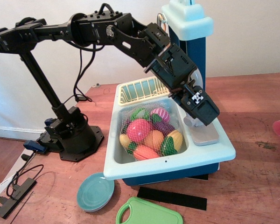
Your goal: Turn lever vertical to front
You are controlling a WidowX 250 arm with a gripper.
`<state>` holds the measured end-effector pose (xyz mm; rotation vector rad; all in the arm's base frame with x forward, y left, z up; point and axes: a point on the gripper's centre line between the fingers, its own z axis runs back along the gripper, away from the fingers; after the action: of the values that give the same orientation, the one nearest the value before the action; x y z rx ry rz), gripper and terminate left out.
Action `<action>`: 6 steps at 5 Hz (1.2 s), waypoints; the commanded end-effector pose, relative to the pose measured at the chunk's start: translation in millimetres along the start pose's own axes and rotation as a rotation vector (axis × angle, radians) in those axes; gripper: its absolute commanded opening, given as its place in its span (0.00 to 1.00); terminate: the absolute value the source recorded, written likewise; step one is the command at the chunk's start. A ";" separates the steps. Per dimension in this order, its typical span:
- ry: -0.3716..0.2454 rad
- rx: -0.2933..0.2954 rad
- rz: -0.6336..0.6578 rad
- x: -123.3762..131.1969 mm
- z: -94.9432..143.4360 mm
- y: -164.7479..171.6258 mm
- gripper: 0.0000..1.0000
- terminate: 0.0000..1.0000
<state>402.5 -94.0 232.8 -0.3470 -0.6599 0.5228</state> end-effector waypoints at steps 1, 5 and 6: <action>0.000 0.000 0.000 0.0 0.0 0.0 1.00 0.00; -0.063 0.013 0.038 21.2 -9.8 29.8 1.00 0.00; -0.055 0.017 0.033 24.7 -10.3 40.7 1.00 0.00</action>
<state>405.9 -48.7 185.4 -0.3142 -0.6296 0.5896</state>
